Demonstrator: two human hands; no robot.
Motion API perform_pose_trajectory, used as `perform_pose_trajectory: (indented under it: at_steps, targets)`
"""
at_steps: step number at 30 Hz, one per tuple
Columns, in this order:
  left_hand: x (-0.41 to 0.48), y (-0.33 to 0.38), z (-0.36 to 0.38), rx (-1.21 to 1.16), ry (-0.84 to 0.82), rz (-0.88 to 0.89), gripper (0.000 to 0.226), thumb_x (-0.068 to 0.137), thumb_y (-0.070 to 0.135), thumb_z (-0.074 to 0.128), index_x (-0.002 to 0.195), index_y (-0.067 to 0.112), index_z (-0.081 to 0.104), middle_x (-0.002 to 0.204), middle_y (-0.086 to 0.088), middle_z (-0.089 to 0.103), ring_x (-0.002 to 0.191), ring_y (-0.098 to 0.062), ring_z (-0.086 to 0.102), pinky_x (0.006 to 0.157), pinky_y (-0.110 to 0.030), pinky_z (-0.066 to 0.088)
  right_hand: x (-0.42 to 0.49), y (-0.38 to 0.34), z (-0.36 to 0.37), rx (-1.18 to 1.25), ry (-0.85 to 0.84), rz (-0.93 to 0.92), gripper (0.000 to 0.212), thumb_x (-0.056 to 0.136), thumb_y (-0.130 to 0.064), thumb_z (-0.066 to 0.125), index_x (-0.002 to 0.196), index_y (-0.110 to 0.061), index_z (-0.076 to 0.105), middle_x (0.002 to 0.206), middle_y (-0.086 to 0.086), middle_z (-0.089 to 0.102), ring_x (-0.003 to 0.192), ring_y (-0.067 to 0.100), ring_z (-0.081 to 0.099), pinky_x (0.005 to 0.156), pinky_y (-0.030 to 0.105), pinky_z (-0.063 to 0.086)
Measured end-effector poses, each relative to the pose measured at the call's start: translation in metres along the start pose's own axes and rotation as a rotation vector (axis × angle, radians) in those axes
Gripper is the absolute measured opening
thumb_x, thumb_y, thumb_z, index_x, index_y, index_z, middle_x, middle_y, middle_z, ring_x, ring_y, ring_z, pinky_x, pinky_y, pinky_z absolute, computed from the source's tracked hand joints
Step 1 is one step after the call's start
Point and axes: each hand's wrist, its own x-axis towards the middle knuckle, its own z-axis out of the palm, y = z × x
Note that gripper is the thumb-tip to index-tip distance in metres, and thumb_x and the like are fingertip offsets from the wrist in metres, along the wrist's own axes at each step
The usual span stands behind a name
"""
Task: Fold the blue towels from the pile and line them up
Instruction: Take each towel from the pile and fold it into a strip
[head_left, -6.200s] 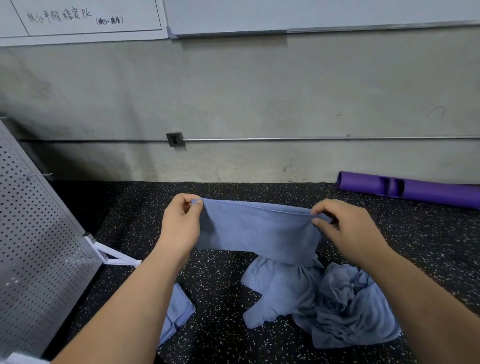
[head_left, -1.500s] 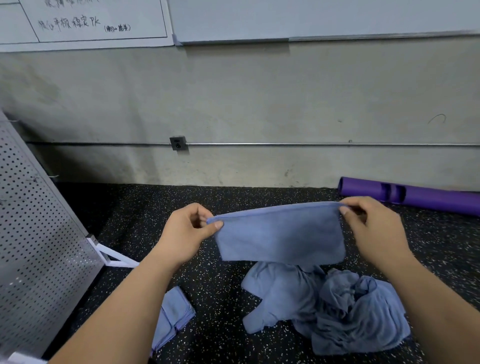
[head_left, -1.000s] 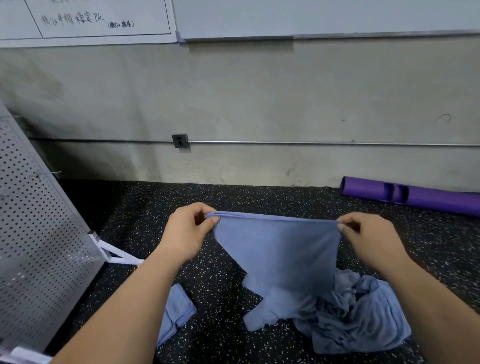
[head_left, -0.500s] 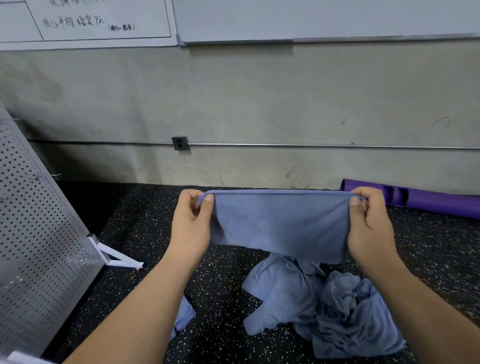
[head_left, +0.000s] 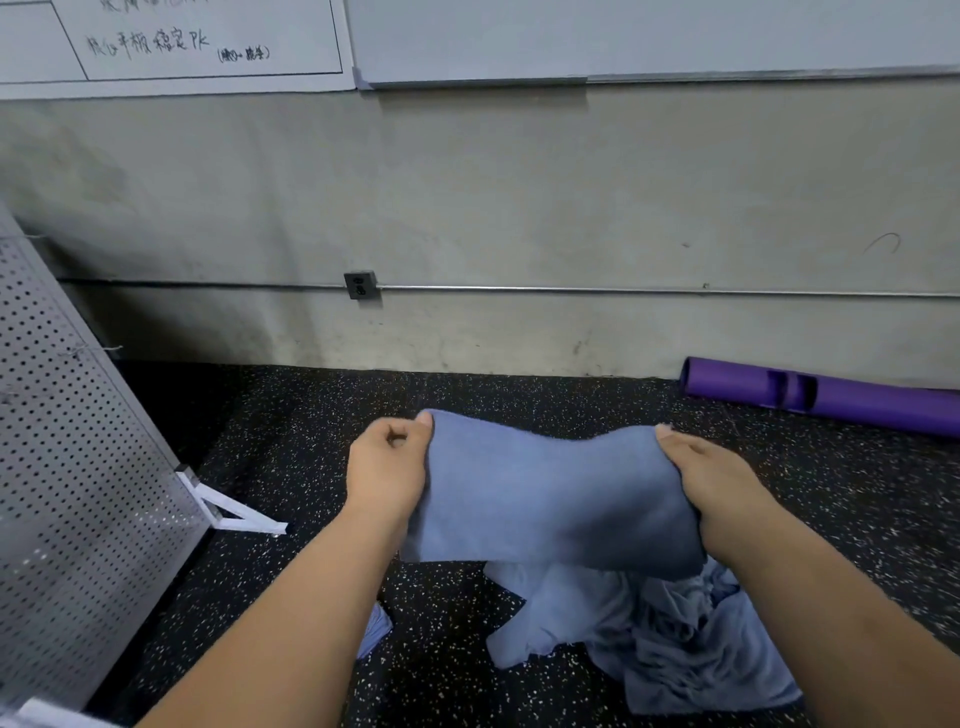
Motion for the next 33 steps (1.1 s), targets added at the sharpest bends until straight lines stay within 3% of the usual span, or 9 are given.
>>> perform_pose_trajectory:
  at_steps: [3,7,12,14,17,21,25,28,33]
  targets:
    - [0.000,0.002,-0.002,-0.102,-0.095,-0.301,0.030,0.093,0.047,0.079,0.096,0.017,0.079,0.096,0.001,0.076,0.093,-0.022,0.065,0.077,-0.034,0.049,0.002,0.004,-0.003,0.184,-0.193,0.291,0.022,0.101,-0.018,0.069,0.103,0.004,0.075,0.094,0.019,0.079,0.087,0.030,0.073,0.080,0.041,0.057]
    - [0.009,-0.005,-0.006,-0.129,-0.122,-0.349,0.017,0.097,0.032,0.077,0.099,0.015,0.079,0.104,-0.005,0.077,0.097,-0.024,0.066,0.075,-0.033,0.050,0.012,0.016,-0.008,0.201,-0.287,0.308,0.030,0.101,-0.008,0.064,0.120,0.015,0.069,0.117,0.029,0.074,0.105,0.037,0.071,0.087,0.042,0.059]
    - [0.009,-0.005,-0.007,0.085,-0.046,-0.013,0.026,0.109,0.037,0.054,0.095,0.019,0.066,0.094,0.000,0.068,0.083,-0.018,0.055,0.067,-0.034,0.041,0.016,0.019,-0.011,-0.169,-0.109,-0.077,0.019,0.108,-0.024,0.060,0.101,-0.013,0.073,0.097,0.016,0.077,0.084,0.025,0.067,0.076,0.039,0.051]
    - [0.003,-0.001,-0.006,0.200,-0.005,0.183,0.027,0.111,0.038,0.047,0.098,0.019,0.059,0.089,0.001,0.066,0.080,-0.017,0.057,0.065,-0.033,0.042,0.012,0.017,-0.008,-0.414,-0.008,-0.286,0.019,0.110,-0.031,0.053,0.101,-0.019,0.065,0.097,0.005,0.071,0.085,0.022,0.062,0.075,0.040,0.045]
    - [-0.004,0.006,-0.003,0.224,0.073,0.293,0.025,0.111,0.040,0.045,0.101,0.020,0.056,0.085,0.004,0.065,0.079,-0.013,0.059,0.069,-0.028,0.044,0.007,0.015,-0.003,-0.467,0.113,-0.407,0.016,0.110,-0.033,0.050,0.114,-0.023,0.061,0.104,-0.003,0.066,0.096,0.022,0.060,0.085,0.038,0.043]
    - [-0.005,0.005,0.000,0.162,0.098,0.259,0.019,0.108,0.041,0.054,0.102,0.024,0.061,0.084,0.003,0.067,0.075,-0.014,0.061,0.065,-0.029,0.045,0.009,0.015,-0.003,-0.311,0.181,-0.372,0.016,0.106,-0.035,0.060,0.121,-0.031,0.065,0.103,-0.014,0.067,0.098,0.014,0.064,0.095,0.041,0.050]
    - [0.001,-0.001,0.001,0.064,0.054,0.068,0.022,0.103,0.045,0.065,0.108,0.023,0.065,0.098,0.004,0.068,0.084,-0.010,0.061,0.068,-0.030,0.044,0.009,0.017,-0.005,-0.249,0.106,-0.324,0.016,0.105,-0.034,0.063,0.120,-0.036,0.068,0.106,-0.018,0.066,0.096,0.009,0.063,0.086,0.036,0.047]
    - [0.008,-0.006,-0.003,0.018,-0.073,-0.089,0.029,0.098,0.048,0.072,0.116,0.025,0.067,0.113,0.003,0.066,0.098,-0.011,0.061,0.075,-0.033,0.047,0.009,0.015,-0.011,-0.204,-0.034,-0.301,0.021,0.106,-0.032,0.063,0.125,-0.039,0.067,0.108,-0.007,0.067,0.091,0.010,0.060,0.077,0.033,0.047]
    - [0.014,-0.009,-0.014,0.001,-0.284,-0.102,0.028,0.100,0.015,0.073,0.124,0.030,0.070,0.102,-0.007,0.075,0.089,-0.017,0.069,0.070,-0.028,0.051,0.018,0.015,-0.024,-0.222,-0.201,-0.265,0.020,0.102,-0.024,0.070,0.108,-0.040,0.080,0.094,0.005,0.080,0.093,0.020,0.073,0.081,0.036,0.055]
